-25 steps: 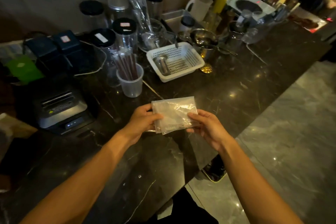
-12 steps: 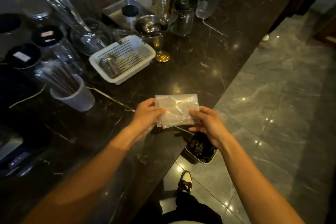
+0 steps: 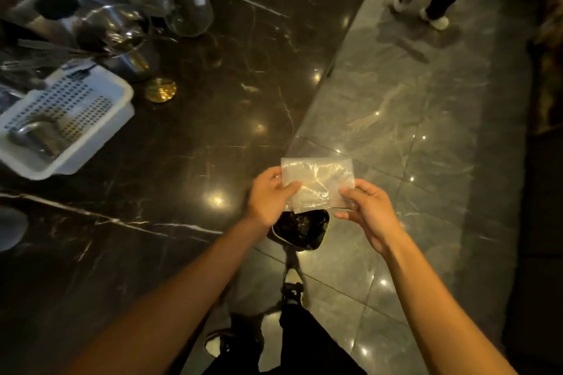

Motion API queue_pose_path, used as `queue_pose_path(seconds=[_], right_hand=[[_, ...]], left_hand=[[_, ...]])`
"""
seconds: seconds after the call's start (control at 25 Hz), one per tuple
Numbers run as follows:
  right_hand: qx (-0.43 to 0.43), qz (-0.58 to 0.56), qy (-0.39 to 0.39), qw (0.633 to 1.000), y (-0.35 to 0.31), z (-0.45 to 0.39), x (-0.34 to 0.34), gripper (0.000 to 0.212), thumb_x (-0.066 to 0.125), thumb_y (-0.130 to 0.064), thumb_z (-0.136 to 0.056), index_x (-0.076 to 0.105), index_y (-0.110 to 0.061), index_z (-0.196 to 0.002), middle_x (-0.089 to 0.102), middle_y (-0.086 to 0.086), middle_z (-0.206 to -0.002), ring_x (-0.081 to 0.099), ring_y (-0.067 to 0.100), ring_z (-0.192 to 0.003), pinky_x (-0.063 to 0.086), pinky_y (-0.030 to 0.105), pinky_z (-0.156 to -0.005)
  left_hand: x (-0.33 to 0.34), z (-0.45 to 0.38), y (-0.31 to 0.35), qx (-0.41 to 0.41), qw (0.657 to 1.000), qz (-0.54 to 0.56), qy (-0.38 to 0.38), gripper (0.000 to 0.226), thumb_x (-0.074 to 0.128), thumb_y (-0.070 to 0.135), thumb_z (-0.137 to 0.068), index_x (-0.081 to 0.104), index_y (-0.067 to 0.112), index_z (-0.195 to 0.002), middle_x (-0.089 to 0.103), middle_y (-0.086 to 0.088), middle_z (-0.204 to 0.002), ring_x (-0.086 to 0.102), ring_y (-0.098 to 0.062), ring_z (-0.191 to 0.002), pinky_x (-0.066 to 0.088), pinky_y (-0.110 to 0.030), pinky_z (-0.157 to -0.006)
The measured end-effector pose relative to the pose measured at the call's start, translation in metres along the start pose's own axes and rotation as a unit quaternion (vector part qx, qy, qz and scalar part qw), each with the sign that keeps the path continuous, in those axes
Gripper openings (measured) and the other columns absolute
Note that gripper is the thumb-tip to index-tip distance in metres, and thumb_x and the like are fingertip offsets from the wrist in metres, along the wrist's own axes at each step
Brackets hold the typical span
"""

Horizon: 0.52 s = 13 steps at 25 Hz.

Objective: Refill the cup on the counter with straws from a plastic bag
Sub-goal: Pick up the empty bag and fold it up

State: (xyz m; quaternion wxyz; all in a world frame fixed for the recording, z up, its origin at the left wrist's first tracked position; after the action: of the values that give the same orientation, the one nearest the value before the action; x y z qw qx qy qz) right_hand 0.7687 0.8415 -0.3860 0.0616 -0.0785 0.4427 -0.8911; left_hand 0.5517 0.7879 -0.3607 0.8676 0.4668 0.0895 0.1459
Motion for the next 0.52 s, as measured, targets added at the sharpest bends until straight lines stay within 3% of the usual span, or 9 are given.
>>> queue_pose_path(seconds=[0.16, 0.36, 0.52], right_hand=[[0.045, 0.01, 0.045, 0.998, 0.048, -0.028, -0.055, 0.004, 0.069, -0.011, -0.098, 0.073, -0.01, -0.097, 0.08, 0.012, -0.096, 0.078, 0.024, -0.082, 0.064, 0.032, -0.064], [0.104, 0.066, 0.073, 0.99, 0.133, -0.083, -0.084, 0.016, 0.07, -0.019, -0.1, 0.067, -0.008, -0.089, 0.067, 0.008, -0.076, 0.072, 0.022, -0.065, 0.058, 0.027, -0.053], [0.144, 0.073, 0.079, 0.984, 0.23, -0.139, -0.09, 0.017, 0.067, -0.016, -0.101, 0.063, -0.009, -0.085, 0.058, 0.004, -0.064, 0.054, 0.013, -0.047, 0.044, 0.024, -0.042]], left_hand=[[0.05, -0.036, -0.045, 0.014, 0.998, -0.051, 0.022, 0.026, 0.072, 0.005, -0.092, 0.064, 0.018, -0.113, 0.076, 0.0, -0.091, 0.075, -0.022, -0.085, 0.063, -0.044, -0.08], [0.069, -0.096, -0.149, -0.096, 0.991, -0.045, 0.084, 0.039, 0.073, 0.02, -0.092, 0.063, 0.017, -0.13, 0.069, -0.006, -0.116, 0.068, -0.028, -0.109, 0.06, -0.047, -0.094], [0.076, -0.138, -0.252, -0.182, 0.978, -0.04, 0.091, 0.047, 0.069, 0.027, -0.096, 0.055, 0.012, -0.139, 0.063, -0.01, -0.129, 0.063, -0.029, -0.115, 0.058, -0.04, -0.091]])
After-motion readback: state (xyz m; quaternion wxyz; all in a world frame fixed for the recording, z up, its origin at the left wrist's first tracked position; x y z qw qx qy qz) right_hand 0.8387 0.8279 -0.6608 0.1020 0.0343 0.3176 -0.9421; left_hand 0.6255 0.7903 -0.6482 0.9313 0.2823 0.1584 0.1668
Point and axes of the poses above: each hand's wrist, its own z-axis away from the middle knuckle, its own x-axis out of the palm, y = z × x, the point moved 9 cm from there along -z, towards the middle knuckle
